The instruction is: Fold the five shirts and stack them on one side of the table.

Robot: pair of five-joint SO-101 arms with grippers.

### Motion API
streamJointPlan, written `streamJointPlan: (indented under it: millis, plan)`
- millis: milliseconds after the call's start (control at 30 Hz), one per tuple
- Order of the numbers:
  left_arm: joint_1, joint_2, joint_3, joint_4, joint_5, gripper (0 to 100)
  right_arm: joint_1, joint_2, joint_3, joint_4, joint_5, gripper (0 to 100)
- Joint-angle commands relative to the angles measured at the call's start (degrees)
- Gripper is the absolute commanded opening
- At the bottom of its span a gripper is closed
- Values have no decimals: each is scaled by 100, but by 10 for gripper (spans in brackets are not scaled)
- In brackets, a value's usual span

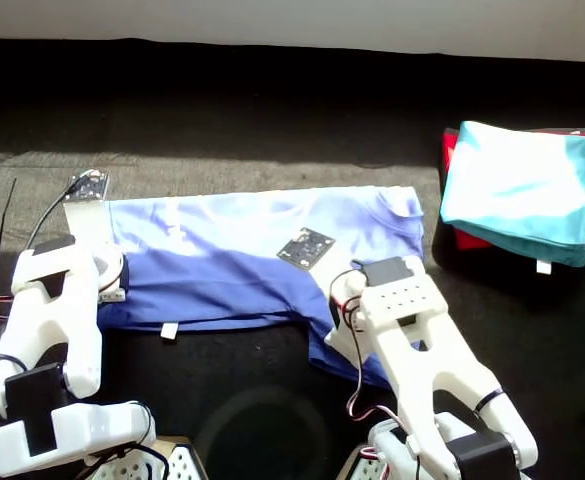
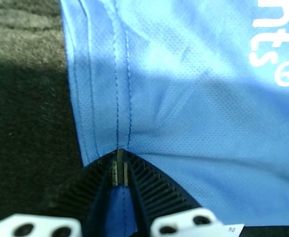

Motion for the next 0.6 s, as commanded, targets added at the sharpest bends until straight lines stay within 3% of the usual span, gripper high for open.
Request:
streamJointPlan:
  millis: [0,133,233,400,567]
  plan:
    - [-136,-66,-22,-185,-9,9,-66,-198,22,-84,35,37]
    - [-171,-66,-66,-176,-35,9,-110,-207,-488,690,35,149]
    - [-374,-75,-189,-9,-35,9,-101,-207,-1226,1516,35,146]
    - [-497,-75,-1341,1451,9,9,-92,-207,-2527,2316,-97,129]
    - [-382,-75,-2879,3086,9,9,233,-110,-2853,1508,-993,5]
